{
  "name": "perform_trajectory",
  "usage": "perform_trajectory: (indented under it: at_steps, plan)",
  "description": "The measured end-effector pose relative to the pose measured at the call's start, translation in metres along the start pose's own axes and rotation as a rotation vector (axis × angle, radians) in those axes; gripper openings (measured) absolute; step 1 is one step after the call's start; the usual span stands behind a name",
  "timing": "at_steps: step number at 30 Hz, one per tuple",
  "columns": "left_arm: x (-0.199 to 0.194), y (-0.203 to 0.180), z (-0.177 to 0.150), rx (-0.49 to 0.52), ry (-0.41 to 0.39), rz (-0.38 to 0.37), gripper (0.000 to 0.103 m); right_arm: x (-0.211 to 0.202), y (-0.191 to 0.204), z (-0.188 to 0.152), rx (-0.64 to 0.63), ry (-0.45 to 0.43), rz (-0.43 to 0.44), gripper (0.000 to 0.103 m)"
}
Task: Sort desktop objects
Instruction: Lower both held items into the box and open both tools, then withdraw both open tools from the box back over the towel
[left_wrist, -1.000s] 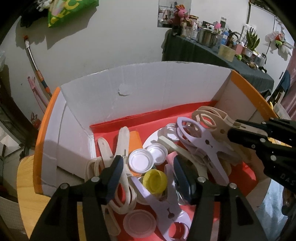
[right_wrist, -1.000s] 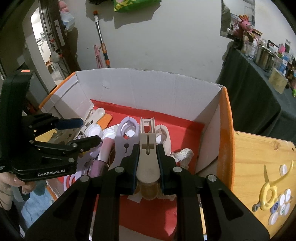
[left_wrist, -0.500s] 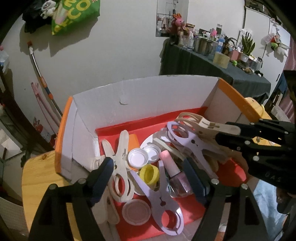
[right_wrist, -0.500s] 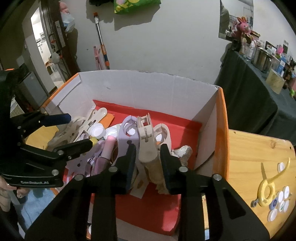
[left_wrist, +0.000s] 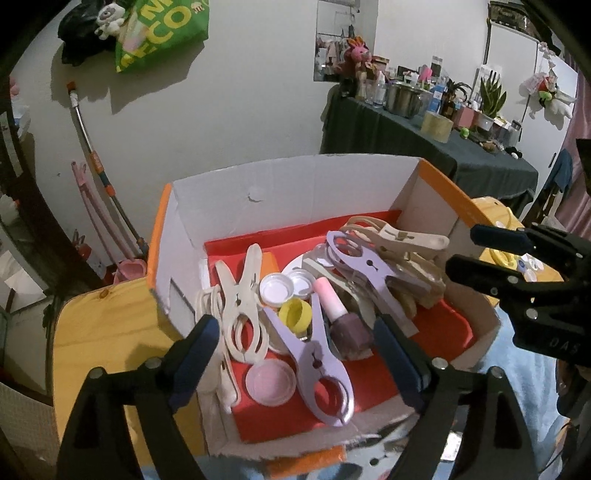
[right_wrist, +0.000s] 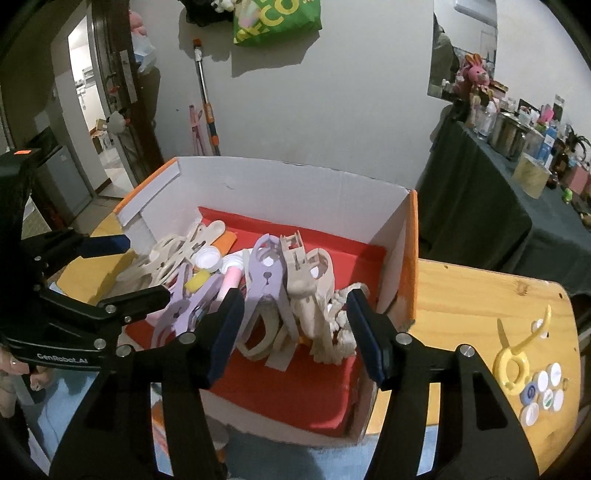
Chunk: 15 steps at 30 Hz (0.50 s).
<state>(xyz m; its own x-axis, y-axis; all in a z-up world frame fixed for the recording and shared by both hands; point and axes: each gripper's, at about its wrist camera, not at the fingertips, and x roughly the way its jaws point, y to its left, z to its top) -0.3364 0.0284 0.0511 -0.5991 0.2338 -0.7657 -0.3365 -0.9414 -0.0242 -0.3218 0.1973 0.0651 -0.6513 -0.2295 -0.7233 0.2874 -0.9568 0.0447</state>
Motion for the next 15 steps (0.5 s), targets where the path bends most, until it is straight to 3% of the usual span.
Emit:
perform_trajectory:
  at_steps: [2,15]
  plan:
    - [-0.008,-0.002,-0.004,-0.003,-0.008,-0.002,0.096,-0.005,0.001,-0.004,-0.001,-0.004,0.002,0.056]
    - [-0.047,-0.017,-0.045,0.007,-0.024,-0.017,0.098,-0.047,0.024,-0.045,-0.07,-0.021,0.027,0.056]
